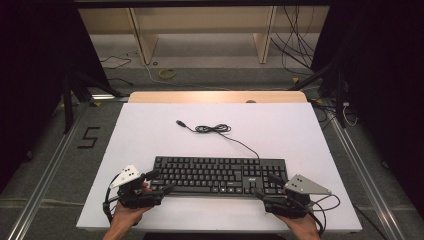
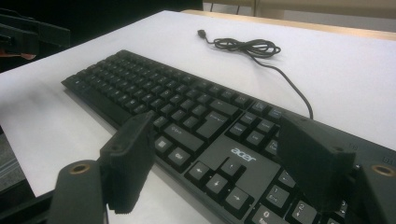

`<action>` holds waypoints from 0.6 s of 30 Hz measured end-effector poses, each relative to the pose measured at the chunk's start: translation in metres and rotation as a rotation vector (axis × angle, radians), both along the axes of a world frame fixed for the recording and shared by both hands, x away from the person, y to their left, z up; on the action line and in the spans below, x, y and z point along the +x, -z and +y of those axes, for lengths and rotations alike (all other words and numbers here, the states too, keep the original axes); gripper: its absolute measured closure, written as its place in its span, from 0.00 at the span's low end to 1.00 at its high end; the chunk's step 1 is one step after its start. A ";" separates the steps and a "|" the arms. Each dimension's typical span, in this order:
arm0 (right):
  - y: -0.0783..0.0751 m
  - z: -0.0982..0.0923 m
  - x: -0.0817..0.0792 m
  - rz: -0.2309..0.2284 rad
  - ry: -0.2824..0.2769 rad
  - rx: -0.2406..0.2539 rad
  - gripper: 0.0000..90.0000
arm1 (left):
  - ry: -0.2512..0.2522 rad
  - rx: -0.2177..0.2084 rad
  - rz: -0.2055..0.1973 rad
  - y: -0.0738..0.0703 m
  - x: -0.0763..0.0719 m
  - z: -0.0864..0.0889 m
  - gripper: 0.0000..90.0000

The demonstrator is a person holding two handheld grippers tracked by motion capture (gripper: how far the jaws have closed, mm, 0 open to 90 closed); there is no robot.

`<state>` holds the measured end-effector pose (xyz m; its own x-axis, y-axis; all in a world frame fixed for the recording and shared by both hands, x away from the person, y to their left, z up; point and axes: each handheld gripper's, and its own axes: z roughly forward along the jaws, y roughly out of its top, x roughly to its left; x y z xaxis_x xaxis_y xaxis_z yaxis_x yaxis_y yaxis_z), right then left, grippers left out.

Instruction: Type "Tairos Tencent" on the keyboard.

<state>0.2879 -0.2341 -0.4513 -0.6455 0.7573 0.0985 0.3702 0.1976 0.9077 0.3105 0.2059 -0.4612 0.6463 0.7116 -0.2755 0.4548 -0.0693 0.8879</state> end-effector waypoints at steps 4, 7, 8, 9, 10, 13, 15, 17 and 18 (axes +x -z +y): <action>0.000 0.000 0.000 0.001 0.000 0.000 0.32 | 0.000 0.000 0.000 0.000 0.000 0.000 0.20; 0.000 0.000 0.000 0.002 0.000 -0.001 0.32 | -0.001 0.000 0.000 0.000 0.000 0.000 0.20; 0.000 0.001 0.000 0.002 0.000 -0.001 0.32 | -0.001 0.000 0.000 0.000 0.000 0.000 0.20; 0.000 0.001 0.000 0.002 -0.001 -0.001 0.32 | -0.001 0.000 0.001 0.000 0.000 0.000 0.20; 0.000 0.001 0.000 0.002 -0.001 -0.001 0.32 | -0.001 0.000 0.001 0.000 0.000 0.000 0.20; 0.000 0.001 0.000 0.003 -0.002 -0.002 0.32 | -0.001 0.002 0.001 0.000 0.000 0.000 0.20; 0.000 0.002 0.000 0.004 -0.002 -0.002 0.32 | -0.002 0.002 0.001 0.000 0.000 0.000 0.20; 0.000 0.002 0.001 0.004 -0.003 -0.001 0.32 | -0.002 0.003 0.002 0.000 0.000 0.000 0.20; 0.000 0.002 0.001 0.004 -0.003 -0.002 0.32 | -0.002 0.003 0.002 0.000 0.000 0.000 0.20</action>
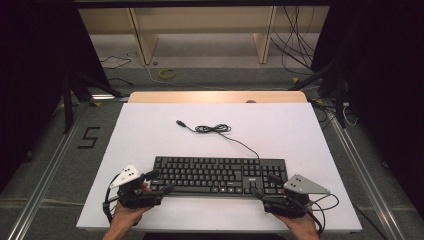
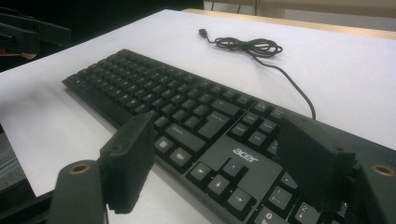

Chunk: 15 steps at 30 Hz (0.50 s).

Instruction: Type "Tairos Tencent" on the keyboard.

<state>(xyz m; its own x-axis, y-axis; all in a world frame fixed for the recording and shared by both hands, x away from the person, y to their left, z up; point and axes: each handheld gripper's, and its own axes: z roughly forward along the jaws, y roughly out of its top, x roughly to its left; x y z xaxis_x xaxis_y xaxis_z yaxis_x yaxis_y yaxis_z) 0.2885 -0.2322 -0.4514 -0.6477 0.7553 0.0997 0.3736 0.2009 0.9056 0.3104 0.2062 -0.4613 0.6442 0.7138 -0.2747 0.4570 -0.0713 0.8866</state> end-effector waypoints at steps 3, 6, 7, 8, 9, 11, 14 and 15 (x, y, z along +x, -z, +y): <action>0.000 0.000 0.000 0.000 0.000 0.000 0.32 | -0.001 0.002 0.001 0.000 0.000 0.000 0.20; 0.000 0.001 0.001 0.001 0.000 -0.001 0.32 | -0.006 0.003 0.006 0.000 0.000 0.000 0.20; 0.000 0.001 0.001 0.001 0.000 -0.002 0.32 | -0.007 0.003 0.007 0.000 0.000 0.000 0.20; 0.000 0.001 0.001 0.002 0.000 -0.001 0.32 | -0.008 0.003 0.007 0.000 0.001 0.000 0.20; 0.000 0.002 0.001 0.003 0.000 0.001 0.33 | -0.010 0.003 0.008 0.000 0.001 0.001 0.20; 0.000 0.002 0.002 0.005 -0.003 0.000 0.33 | -0.014 0.005 0.012 0.001 0.001 0.001 0.20; -0.001 0.005 0.004 0.010 -0.004 0.004 0.33 | -0.022 0.005 0.021 0.001 0.002 0.001 0.21; -0.001 0.006 0.005 0.010 -0.008 0.005 0.33 | -0.025 0.004 0.025 0.001 0.002 0.002 0.21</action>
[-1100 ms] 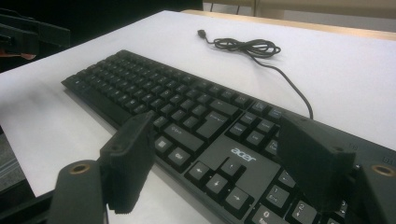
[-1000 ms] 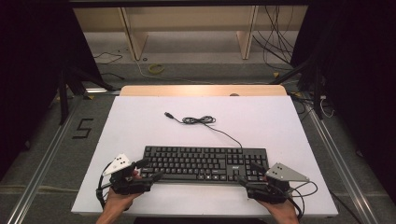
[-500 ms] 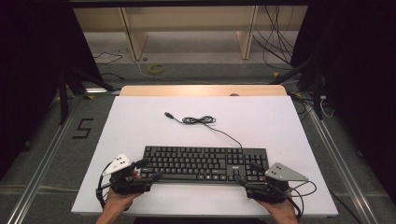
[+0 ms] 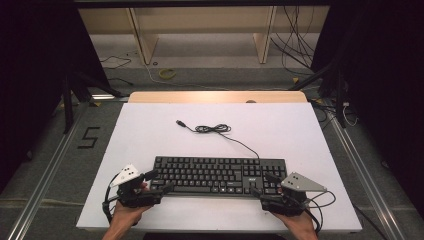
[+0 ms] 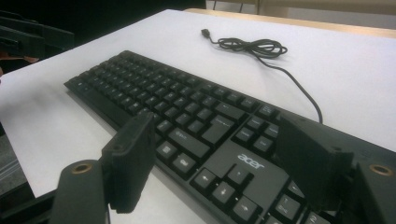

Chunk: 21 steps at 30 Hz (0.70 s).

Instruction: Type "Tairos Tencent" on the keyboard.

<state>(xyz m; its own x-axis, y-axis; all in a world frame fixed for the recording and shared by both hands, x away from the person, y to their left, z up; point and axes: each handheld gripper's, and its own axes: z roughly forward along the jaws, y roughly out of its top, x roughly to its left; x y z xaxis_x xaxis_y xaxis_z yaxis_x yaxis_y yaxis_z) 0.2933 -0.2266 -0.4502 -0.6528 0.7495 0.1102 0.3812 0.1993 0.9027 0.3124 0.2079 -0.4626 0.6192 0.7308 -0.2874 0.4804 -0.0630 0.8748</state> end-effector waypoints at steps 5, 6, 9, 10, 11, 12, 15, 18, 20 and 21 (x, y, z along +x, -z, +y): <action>-0.003 0.008 0.006 0.006 -0.016 -0.006 0.34 | -0.019 0.007 0.013 0.001 0.002 0.002 0.22; -0.004 0.010 0.007 0.008 -0.020 -0.007 0.34 | -0.022 0.006 0.018 0.001 0.002 0.002 0.22; -0.006 0.016 0.011 0.014 -0.029 -0.012 0.35 | -0.029 0.012 0.027 0.002 0.003 0.003 0.23; -0.006 0.017 0.013 0.014 -0.036 -0.013 0.35 | -0.032 0.016 0.028 0.002 0.003 0.003 0.24; -0.007 0.020 0.014 0.018 -0.038 -0.014 0.35 | -0.035 0.021 0.030 0.002 0.003 0.003 0.24; -0.008 0.022 0.016 0.019 -0.046 -0.016 0.35 | -0.038 0.027 0.033 0.002 0.003 0.003 0.25; -0.010 0.030 0.021 0.026 -0.067 -0.025 0.36 | -0.048 0.039 0.038 0.003 0.004 0.004 0.27; -0.012 0.039 0.028 0.034 -0.085 -0.025 0.37 | -0.063 0.038 0.046 0.003 0.005 0.006 0.30; -0.013 0.046 0.032 0.039 -0.096 -0.028 0.38 | -0.073 0.038 0.052 0.003 0.005 0.007 0.33; -0.014 0.049 0.035 0.040 -0.100 -0.028 0.39 | -0.080 0.040 0.055 0.003 0.005 0.008 0.34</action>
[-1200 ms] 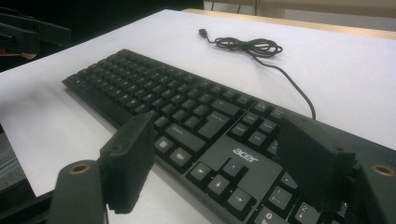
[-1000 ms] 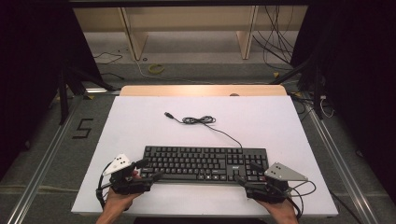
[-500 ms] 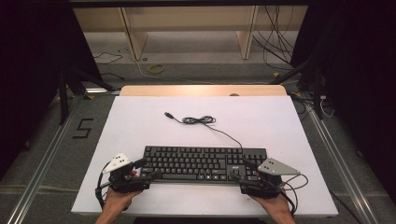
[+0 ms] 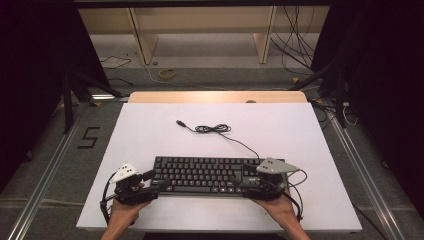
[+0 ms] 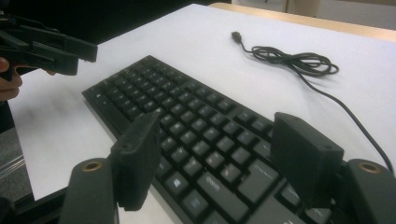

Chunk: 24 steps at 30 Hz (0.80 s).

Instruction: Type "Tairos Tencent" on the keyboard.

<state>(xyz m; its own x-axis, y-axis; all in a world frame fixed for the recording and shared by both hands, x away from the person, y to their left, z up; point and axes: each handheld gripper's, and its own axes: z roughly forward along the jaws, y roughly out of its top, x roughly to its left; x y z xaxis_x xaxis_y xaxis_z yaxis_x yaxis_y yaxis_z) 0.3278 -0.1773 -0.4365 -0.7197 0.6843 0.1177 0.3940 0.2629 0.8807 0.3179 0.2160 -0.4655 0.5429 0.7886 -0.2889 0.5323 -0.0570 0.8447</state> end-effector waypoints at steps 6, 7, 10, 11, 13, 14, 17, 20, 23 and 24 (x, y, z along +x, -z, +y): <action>-0.003 0.018 0.012 0.017 -0.031 -0.015 0.43 | -0.025 0.016 0.018 0.001 0.001 0.003 0.45; -0.003 0.021 0.014 0.019 -0.033 -0.017 0.43 | -0.030 0.022 0.020 0.001 0.001 0.004 0.47; -0.003 0.027 0.019 0.034 -0.039 -0.026 0.45 | -0.038 0.035 0.025 0.001 0.002 0.004 0.52; -0.003 0.029 0.021 0.037 -0.042 -0.027 0.46 | -0.045 0.045 0.030 0.001 0.002 0.005 0.54; -0.003 0.034 0.024 0.042 -0.048 -0.036 0.48 | -0.055 0.057 0.041 0.001 0.003 0.005 0.57; -0.003 0.036 0.025 0.044 -0.054 -0.037 0.49 | -0.059 0.060 0.047 0.002 0.003 0.006 0.59; -0.004 0.044 0.030 0.056 -0.066 -0.048 0.53 | -0.071 0.072 0.055 0.002 0.004 0.007 0.68; -0.004 0.054 0.034 0.061 -0.085 -0.055 0.59 | -0.082 0.088 0.067 0.003 0.004 0.009 0.76; -0.004 0.066 0.040 0.074 -0.101 -0.070 0.65 | -0.087 0.090 0.083 0.004 0.006 0.011 0.83; -0.003 0.070 0.041 0.079 -0.105 -0.071 0.68 | -0.088 0.094 0.085 0.004 0.006 0.011 0.85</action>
<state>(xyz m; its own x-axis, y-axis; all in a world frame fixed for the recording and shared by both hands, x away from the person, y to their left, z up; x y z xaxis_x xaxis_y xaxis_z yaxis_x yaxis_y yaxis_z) 0.3688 -0.1073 -0.4331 -0.7782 0.6142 0.1311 0.4285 0.3666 0.8258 0.3238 0.2271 -0.4699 0.4470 0.8577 -0.2539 0.6081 -0.0833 0.7895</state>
